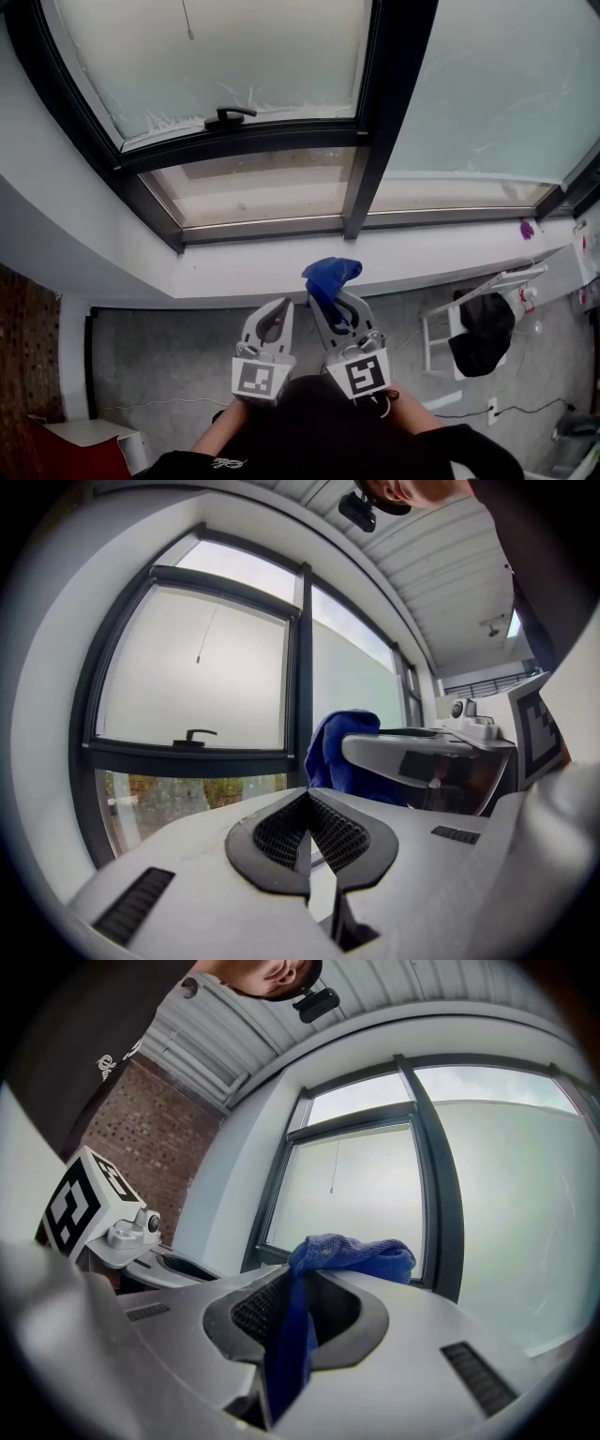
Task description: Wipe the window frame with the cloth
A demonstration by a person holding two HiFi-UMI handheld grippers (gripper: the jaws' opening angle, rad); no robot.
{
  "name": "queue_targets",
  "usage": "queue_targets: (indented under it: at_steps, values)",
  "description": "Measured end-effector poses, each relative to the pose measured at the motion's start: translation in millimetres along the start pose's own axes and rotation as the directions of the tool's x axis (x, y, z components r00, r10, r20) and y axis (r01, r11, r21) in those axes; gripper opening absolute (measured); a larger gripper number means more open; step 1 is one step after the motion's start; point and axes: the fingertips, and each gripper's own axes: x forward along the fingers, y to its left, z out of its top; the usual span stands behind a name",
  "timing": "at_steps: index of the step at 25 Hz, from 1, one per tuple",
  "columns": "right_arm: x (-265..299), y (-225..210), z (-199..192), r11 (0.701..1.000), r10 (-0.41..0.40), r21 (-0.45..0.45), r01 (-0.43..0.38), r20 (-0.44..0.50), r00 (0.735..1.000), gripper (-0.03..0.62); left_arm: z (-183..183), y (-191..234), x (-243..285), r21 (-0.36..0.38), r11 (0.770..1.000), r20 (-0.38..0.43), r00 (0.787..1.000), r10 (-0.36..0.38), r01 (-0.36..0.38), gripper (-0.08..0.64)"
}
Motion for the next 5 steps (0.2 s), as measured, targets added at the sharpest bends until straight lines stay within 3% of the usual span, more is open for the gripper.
queue_targets:
  at_steps: [5]
  values:
    - [-2.2,8.3,1.5,1.0,-0.005,0.02,0.005,-0.001,1.0,0.041,-2.9,1.8,-7.4,-0.006,1.0,-0.01,1.0,0.0,0.0,0.006]
